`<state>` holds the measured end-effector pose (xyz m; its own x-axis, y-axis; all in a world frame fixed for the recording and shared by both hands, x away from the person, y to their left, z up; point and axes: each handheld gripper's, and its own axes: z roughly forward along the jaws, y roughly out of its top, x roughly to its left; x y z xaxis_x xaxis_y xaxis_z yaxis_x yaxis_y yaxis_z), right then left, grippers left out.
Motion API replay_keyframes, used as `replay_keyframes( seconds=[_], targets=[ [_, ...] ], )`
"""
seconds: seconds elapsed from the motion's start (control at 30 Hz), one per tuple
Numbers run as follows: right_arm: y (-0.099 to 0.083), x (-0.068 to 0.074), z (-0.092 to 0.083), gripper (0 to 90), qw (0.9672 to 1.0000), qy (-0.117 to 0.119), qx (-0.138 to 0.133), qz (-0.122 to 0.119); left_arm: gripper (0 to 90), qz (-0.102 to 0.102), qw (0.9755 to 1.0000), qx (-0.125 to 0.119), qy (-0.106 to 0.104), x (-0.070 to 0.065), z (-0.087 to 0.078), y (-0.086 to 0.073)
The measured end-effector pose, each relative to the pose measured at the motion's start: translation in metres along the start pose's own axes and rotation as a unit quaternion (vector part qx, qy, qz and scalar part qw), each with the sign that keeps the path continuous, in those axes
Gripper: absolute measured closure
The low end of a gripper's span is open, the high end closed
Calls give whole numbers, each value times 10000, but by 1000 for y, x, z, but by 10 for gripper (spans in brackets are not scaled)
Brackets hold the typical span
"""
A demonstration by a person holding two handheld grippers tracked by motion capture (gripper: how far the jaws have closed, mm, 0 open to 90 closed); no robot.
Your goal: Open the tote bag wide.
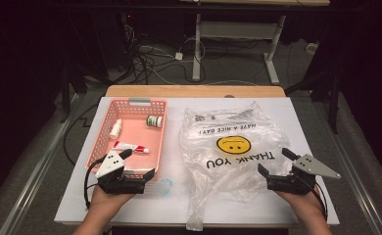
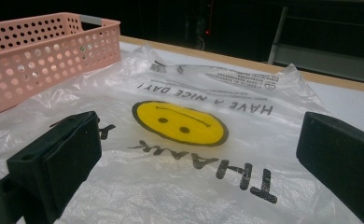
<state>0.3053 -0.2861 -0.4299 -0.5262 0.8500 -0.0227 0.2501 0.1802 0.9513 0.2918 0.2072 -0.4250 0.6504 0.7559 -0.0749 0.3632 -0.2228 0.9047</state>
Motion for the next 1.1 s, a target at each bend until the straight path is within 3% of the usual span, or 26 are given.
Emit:
replay_keyframes(
  seconds=[0.17,0.57,0.8,0.97,1.1],
  targets=[
    [1,3,0,10,10000,32,47,-54,0,-63,9999,31,-83,0,0,0],
    [4,3,-2,12,10000,26,16,-29,0,-136,9999,12,-47,3,-1,0],
    [5,-1,-5,15,10000,-61,46,-46,0,-37,9999,114,10,3,0,0],
    [6,-8,-9,15,9998,-168,104,-40,0,206,9992,215,260,2,-2,3],
    [5,-16,-15,15,9995,-272,147,40,0,68,9995,280,128,6,-1,3]
  ],
)
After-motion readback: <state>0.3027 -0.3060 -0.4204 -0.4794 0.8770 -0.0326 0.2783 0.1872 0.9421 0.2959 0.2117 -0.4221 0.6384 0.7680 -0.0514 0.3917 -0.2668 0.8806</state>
